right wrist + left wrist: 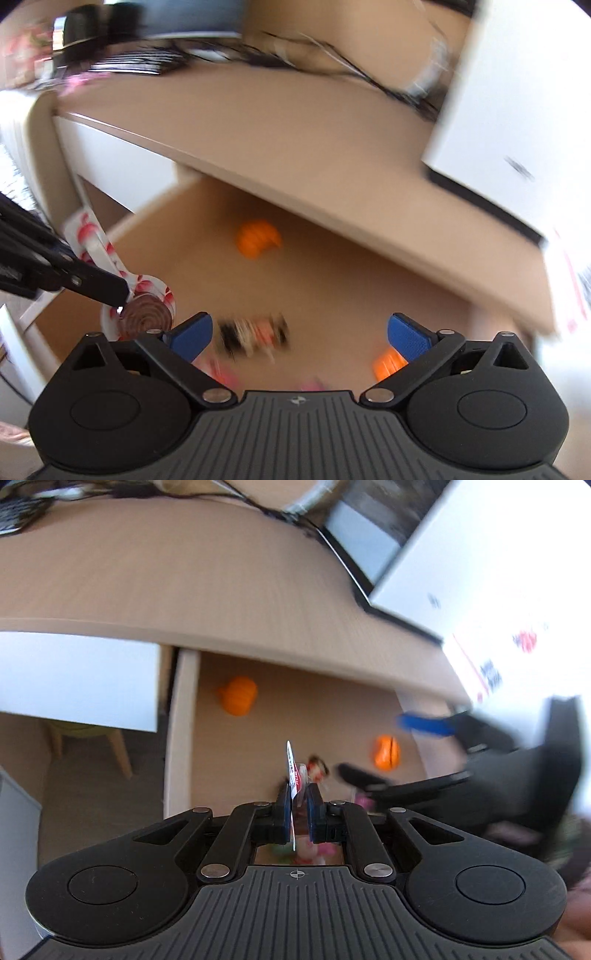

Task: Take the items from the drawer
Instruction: 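Lift the lollipop with the left gripper while the right gripper grasps the orange pumpkin shell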

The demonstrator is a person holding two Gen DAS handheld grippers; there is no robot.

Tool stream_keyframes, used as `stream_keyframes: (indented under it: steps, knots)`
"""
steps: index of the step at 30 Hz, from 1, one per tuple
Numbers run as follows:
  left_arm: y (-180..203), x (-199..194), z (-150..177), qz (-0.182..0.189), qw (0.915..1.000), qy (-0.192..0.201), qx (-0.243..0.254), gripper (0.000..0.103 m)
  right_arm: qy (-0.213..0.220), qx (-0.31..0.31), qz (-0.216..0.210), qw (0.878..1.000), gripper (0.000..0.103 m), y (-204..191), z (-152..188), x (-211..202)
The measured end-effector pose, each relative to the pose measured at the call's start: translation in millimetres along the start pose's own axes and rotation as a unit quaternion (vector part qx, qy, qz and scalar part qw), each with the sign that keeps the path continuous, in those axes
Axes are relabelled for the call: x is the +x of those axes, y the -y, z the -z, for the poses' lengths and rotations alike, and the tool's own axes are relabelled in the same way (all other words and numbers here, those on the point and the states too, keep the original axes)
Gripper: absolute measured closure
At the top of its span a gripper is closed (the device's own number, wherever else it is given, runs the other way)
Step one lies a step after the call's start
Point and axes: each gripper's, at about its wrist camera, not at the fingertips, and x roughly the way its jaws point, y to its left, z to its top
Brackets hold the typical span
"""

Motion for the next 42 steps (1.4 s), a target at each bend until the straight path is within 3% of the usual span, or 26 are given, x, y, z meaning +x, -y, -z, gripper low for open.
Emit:
stream_keyframes:
  steps: [4, 9, 11, 14, 17, 20, 22, 28, 33, 37, 40, 41, 42]
  knots:
    - [-3.1, -15.6, -12.6, -0.011, 0.9995, 0.021, -0.022, 0.093, 0.008, -0.006, -0.028, 1.0, 0.021, -1.2, -8.1, 52.1]
    - [-14.2, -28.0, -32.3, -0.041, 0.9971, 0.038, -0.051, 0.093, 0.012, 0.035, -0.061, 0.997, 0.021, -9.3, -19.7, 104.0]
    - [-19.8, -30.9, -37.3, -0.049, 0.9958, 0.043, -0.064, 0.093, 0.009, 0.048, -0.057, 0.997, 0.021, -17.4, -26.2, 122.8]
    - [-26.0, -36.3, -38.8, -0.06, 0.9942, 0.047, -0.076, 0.093, -0.007, 0.078, -0.047, 0.996, 0.033, -28.4, -35.6, 150.8]
    - [-29.6, -39.4, -37.9, -0.064, 0.9932, 0.048, -0.085, 0.093, -0.016, 0.09, -0.048, 0.995, 0.037, -33.0, -40.6, 166.3]
    - [-31.1, -38.4, -33.2, -0.064, 0.9929, 0.046, -0.089, 0.093, -0.022, 0.09, -0.049, 0.995, 0.066, -29.9, -44.2, 170.1]
    - [-32.2, -37.7, -29.5, -0.06, 0.9932, 0.043, -0.09, 0.093, -0.04, 0.091, -0.063, 0.993, 0.077, -24.7, -45.3, 164.9]
    - [-25.3, -30.4, -19.3, -0.021, 0.997, 0.026, -0.071, 0.093, -0.072, 0.116, -0.063, 0.989, 0.094, -4.5, -27.5, 104.2]
    - [-8.0, -17.0, -15.8, 0.028, 0.9991, 0.001, -0.032, 0.093, -0.077, 0.108, -0.031, 0.991, 0.1, 3.4, -8.4, 39.0]
    - [6.9, -4.3, -16.6, 0.054, 0.9984, -0.015, 0.002, 0.093, -0.065, 0.11, 0.003, 0.992, 0.1, 7.1, 5.1, -1.2]
    - [12.8, 5.7, -16.0, 0.057, 0.9979, -0.024, 0.016, 0.093, -0.06, 0.124, 0.005, 0.99, 0.098, 15.3, 17.1, -17.1]
    - [12.8, 8.6, -14.8, 0.057, 0.9979, -0.029, 0.015, 0.093, -0.062, 0.128, 0.008, 0.99, 0.095, 16.6, 18.6, -17.9]
    - [12.7, 10.8, -13.0, 0.056, 0.9978, -0.032, 0.012, 0.093, -0.069, 0.127, 0.006, 0.989, 0.079, 22.3, 18.7, -17.2]
